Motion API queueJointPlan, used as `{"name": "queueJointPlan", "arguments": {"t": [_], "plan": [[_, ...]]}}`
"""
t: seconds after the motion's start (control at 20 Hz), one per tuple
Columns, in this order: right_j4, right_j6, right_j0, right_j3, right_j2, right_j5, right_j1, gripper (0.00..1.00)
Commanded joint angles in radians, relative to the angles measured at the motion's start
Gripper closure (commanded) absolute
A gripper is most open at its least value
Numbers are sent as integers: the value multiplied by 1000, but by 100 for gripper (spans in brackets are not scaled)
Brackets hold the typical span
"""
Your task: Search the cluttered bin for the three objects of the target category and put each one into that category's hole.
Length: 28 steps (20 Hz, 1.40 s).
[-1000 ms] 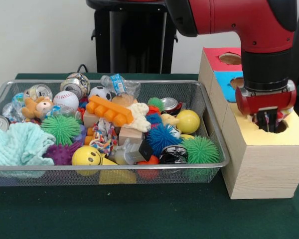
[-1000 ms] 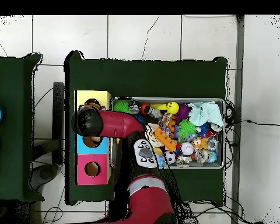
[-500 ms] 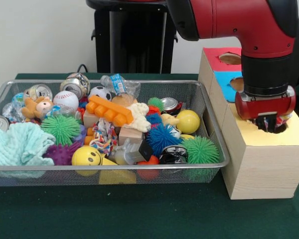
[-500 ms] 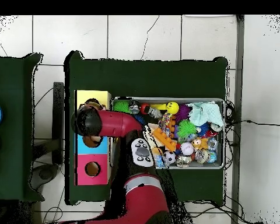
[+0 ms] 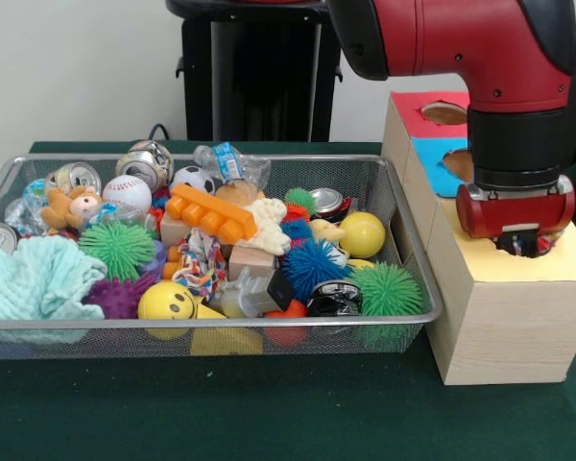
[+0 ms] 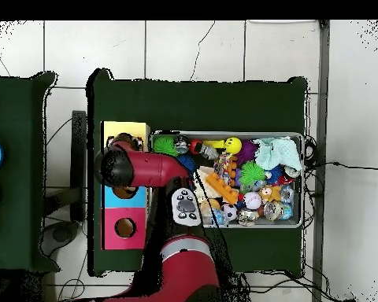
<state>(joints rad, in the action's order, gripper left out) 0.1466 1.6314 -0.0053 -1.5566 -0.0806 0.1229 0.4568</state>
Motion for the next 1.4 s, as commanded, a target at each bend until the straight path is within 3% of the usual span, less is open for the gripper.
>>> {"name": "queueJointPlan", "arguments": {"t": [0.05, 0.4, 0.45, 0.75, 1.4], "plan": [[-66, 163, -2, -53, -7, -119, -230, 100], [-61, 175, -24, -68, -31, -186, -234, 100], [-58, 165, -25, -65, -32, -171, -234, 0], [-101, 123, -53, -58, -67, -145, -229, 0], [-84, 133, -70, -66, -86, -97, -233, 0]]}}
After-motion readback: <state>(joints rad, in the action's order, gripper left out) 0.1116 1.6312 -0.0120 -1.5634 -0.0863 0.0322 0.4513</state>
